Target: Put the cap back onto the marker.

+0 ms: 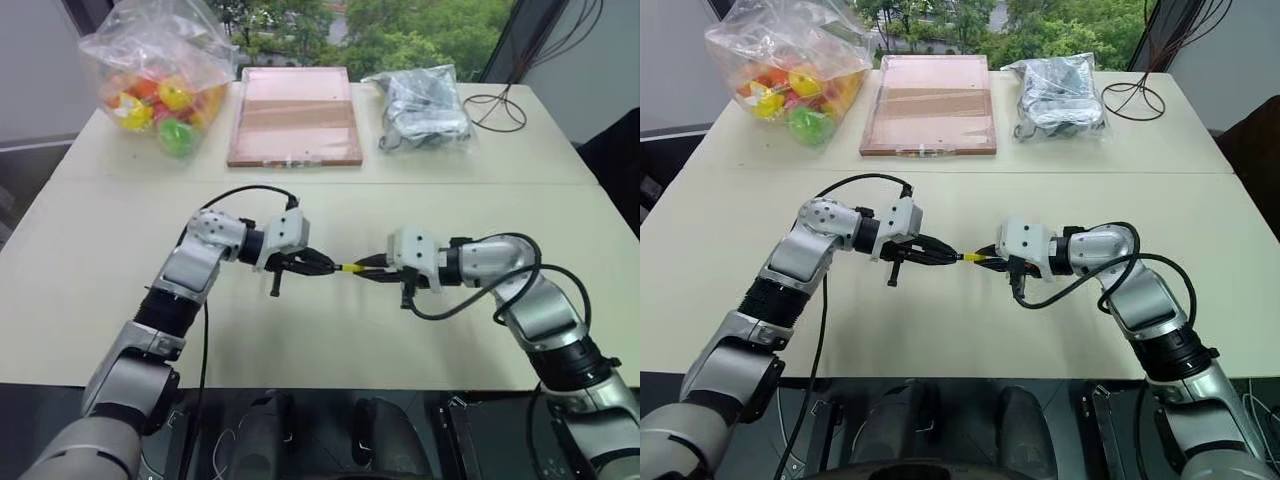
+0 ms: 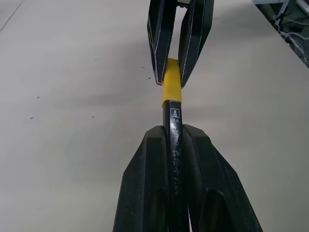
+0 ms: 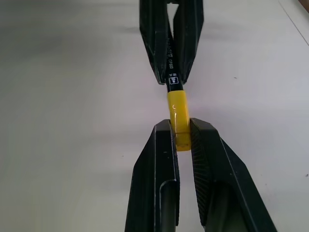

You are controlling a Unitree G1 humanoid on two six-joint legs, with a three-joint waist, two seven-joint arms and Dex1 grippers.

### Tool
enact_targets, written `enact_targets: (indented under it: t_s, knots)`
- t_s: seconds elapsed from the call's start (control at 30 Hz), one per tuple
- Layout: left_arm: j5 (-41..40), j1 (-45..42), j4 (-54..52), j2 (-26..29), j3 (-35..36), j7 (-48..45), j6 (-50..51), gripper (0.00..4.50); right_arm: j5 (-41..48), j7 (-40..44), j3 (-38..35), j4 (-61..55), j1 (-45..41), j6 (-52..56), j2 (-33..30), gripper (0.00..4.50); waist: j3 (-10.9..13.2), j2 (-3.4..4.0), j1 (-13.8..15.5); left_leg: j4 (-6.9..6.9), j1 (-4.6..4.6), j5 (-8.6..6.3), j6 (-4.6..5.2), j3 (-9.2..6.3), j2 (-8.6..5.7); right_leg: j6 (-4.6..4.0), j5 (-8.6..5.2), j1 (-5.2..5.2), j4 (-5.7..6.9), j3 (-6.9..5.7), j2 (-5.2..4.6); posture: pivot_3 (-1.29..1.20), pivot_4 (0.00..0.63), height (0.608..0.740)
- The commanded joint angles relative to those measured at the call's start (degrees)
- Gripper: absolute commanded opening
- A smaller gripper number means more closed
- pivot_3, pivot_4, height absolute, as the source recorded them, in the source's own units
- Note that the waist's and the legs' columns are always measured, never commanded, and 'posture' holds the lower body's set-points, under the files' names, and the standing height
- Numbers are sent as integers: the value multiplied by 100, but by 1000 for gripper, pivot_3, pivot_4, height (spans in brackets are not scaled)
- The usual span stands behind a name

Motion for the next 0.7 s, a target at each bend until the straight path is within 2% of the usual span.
enact_targets:
  t_s: [0.03,0.2,0.37,0.7]
  knots:
    - [-107,-127,-287,-373,-197,132,103,0,289,-67,44,-555,-278,-63,312,44,0,0,6,0,0,0,0,0,0,0,0,0,0,0,0,0,150,740]
    - [-109,-73,-330,-338,-200,11,164,0,191,-63,57,-467,-306,-157,310,44,0,0,-1,1,-1,-2,3,-1,0,0,0,0,0,0,0,0,150,740]
    - [-256,-54,-439,-235,-144,-242,343,0,-179,21,152,-187,-404,-803,194,44,0,0,-2,1,-1,-1,2,0,0,0,0,0,0,0,0,0,150,740]
    - [-46,-163,-252,-395,-169,-167,207,0,-212,131,212,-47,-561,-773,324,44,0,0,0,1,-1,2,-3,0,0,0,0,0,0,0,0,0,150,740]
